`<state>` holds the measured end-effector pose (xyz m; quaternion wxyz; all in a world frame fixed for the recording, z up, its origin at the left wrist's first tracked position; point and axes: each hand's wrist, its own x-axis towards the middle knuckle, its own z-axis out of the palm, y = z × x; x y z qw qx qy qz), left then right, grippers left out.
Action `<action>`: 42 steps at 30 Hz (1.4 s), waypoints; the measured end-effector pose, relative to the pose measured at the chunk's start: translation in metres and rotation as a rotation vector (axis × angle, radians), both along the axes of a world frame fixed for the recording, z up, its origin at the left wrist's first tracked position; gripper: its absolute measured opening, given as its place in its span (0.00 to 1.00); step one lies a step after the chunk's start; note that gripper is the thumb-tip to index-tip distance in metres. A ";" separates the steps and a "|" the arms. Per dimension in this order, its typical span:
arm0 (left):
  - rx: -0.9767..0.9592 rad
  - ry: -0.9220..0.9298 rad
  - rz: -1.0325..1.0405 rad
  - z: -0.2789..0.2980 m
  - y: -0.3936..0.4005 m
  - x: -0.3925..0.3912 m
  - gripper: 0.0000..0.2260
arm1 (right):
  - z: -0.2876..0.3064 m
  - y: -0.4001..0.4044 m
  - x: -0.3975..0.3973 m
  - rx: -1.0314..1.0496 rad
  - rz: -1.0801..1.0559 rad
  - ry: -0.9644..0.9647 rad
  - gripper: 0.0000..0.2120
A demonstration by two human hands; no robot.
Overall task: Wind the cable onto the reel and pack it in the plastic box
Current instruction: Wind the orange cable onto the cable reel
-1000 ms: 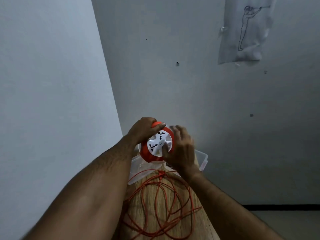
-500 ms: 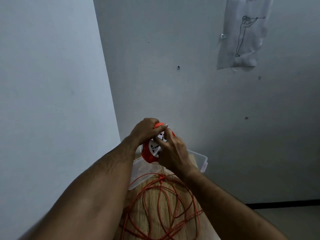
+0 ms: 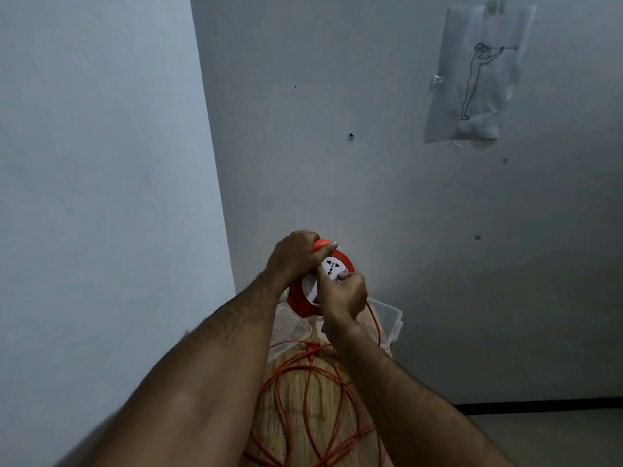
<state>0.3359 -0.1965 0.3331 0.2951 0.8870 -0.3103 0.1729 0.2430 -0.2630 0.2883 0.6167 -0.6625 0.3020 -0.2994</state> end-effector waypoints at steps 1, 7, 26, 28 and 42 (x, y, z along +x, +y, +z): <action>-0.007 0.002 -0.003 -0.001 -0.001 -0.002 0.22 | 0.003 0.001 0.001 0.143 -0.003 0.010 0.25; -0.040 0.020 -0.005 -0.005 0.004 0.001 0.19 | 0.012 -0.006 0.002 0.374 0.060 0.007 0.20; -0.091 0.163 -0.120 0.000 0.019 0.006 0.23 | 0.011 -0.073 -0.007 -2.125 0.496 -0.193 0.27; -0.088 0.157 -0.117 0.000 0.019 0.005 0.24 | 0.011 -0.073 -0.008 -2.130 0.467 -0.206 0.26; -0.103 0.045 -0.044 -0.001 0.005 0.006 0.20 | -0.011 -0.021 -0.005 -0.919 0.109 -0.133 0.24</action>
